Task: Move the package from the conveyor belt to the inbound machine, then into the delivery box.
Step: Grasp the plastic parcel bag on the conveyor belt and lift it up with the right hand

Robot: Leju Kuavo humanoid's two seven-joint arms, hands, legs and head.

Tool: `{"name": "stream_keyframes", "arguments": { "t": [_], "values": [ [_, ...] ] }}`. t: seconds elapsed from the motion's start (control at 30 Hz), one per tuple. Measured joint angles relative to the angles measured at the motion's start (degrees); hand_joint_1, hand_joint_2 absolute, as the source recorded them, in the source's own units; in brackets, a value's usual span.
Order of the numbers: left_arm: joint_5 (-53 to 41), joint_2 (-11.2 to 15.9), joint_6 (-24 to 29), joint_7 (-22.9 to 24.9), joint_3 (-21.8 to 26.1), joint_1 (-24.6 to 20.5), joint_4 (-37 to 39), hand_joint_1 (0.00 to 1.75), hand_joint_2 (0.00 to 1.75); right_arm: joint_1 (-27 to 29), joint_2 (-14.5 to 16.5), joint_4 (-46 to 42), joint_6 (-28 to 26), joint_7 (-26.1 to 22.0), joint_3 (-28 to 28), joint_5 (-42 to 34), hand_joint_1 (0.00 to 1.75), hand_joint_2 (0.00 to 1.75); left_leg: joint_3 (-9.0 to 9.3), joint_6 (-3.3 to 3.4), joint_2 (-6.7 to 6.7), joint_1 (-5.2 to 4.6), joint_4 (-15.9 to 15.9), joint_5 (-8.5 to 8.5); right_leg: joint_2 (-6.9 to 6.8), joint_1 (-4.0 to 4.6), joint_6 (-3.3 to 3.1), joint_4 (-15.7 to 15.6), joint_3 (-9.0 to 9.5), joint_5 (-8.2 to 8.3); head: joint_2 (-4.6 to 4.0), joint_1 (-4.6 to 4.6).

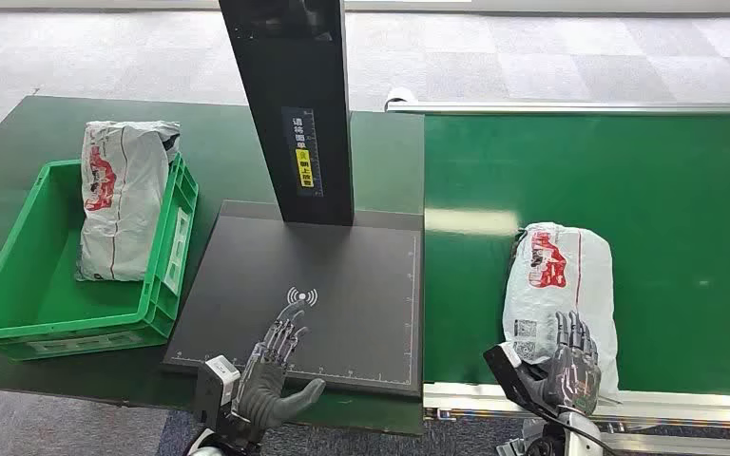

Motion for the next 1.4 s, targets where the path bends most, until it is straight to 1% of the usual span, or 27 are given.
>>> {"name": "stream_keyframes", "arguments": {
  "t": [0.23, 0.93, 1.2, 1.4],
  "values": [
    [-0.3, 0.0, -0.2, 0.0, 0.0, 0.0, 0.0, 0.00, 1.75, 0.2, 0.1, 0.3, 1.0, -1.5, -0.4, -2.3, 1.75, 1.75, 0.00, 0.00, 0.00, 0.00, 0.0, 0.00, 0.00, 0.00, 0.00, 0.0, 0.00, 0.00, 0.00, 0.00],
    [-0.3, 0.0, -0.3, 0.0, 0.6, 0.0, 0.0, 0.00, 1.75, 0.2, 0.2, 0.3, 1.1, -2.0, -0.5, -2.7, 1.75, 1.75, 0.01, 0.00, 0.00, 0.00, 0.0, 0.00, -0.01, 0.00, 0.00, 0.0, 0.00, 0.00, 0.00, 0.00],
    [-0.5, 0.0, -0.6, 0.0, 0.8, 0.0, 0.0, 0.00, 1.75, 0.6, 0.5, -0.3, 2.3, -4.3, -0.8, -6.3, 1.75, 1.75, 0.01, 0.00, 0.00, 0.00, 0.0, 0.00, -0.01, 0.00, 0.00, 0.0, 0.01, 0.00, 0.00, 0.00],
    [-0.7, -0.4, -0.6, 0.0, 1.0, -0.2, 0.0, 0.00, 1.75, 2.2, 1.3, -4.7, 4.4, -6.0, -0.8, -9.8, 1.75, 1.75, 0.01, 0.00, 0.00, 0.00, 0.0, 0.00, 0.00, 0.00, 0.00, 0.0, 0.00, 0.00, 0.00, 0.00]
  ]
}}
